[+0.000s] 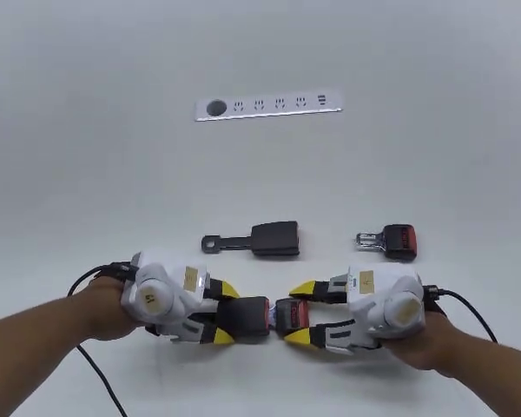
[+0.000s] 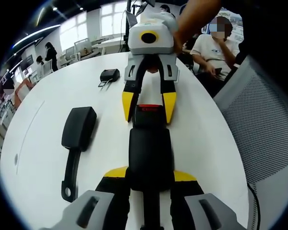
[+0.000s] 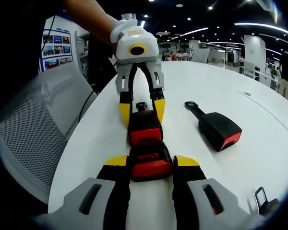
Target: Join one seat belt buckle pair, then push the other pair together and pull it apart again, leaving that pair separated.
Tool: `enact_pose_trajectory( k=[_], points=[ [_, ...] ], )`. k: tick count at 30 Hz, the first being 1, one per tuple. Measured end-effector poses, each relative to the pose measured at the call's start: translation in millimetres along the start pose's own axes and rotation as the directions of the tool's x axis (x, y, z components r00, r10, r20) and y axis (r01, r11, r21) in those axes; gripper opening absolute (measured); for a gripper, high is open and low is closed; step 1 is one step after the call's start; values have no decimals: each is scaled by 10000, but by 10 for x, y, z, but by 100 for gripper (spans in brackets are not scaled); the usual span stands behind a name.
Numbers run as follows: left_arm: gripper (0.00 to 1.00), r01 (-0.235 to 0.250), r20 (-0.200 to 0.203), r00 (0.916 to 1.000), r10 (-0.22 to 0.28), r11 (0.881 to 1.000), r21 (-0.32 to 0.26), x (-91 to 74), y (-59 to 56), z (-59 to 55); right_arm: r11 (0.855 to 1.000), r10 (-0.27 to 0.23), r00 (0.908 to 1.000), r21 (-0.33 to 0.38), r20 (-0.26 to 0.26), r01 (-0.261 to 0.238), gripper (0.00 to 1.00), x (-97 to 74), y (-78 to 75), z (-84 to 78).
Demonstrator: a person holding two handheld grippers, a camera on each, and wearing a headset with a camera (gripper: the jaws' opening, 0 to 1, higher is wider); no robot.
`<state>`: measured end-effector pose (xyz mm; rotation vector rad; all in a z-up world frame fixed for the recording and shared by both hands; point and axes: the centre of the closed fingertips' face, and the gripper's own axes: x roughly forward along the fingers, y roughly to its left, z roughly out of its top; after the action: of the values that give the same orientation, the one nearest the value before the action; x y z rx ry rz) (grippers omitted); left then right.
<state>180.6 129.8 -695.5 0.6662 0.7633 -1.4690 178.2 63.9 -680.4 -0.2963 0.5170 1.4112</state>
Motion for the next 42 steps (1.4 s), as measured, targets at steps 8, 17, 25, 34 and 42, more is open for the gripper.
enact_pose_trajectory(
  k=[8,17,25,34,42],
  points=[
    [32,17,-49,10000,-17,10000,-46,-8,-18,22,10000,-35,10000,70,-20,35,32,0,4,16],
    [32,-66,-403,9992,65,10000,-12,15,-29,33,9999,-99,9989,-30,-450,98,32,15,4,4],
    [33,-127,-680,9976,129,9999,28,19,-32,39,9994,-230,9966,-258,-795,210,34,10,5,-3],
    [41,-274,-1143,9931,256,9995,-147,-25,-48,52,9954,-632,9868,-805,-1489,516,36,0,17,8],
    [69,-768,-703,9951,692,9907,-1121,-139,-45,158,9879,-1474,9876,407,-543,1497,62,-136,-119,199]
  ],
)
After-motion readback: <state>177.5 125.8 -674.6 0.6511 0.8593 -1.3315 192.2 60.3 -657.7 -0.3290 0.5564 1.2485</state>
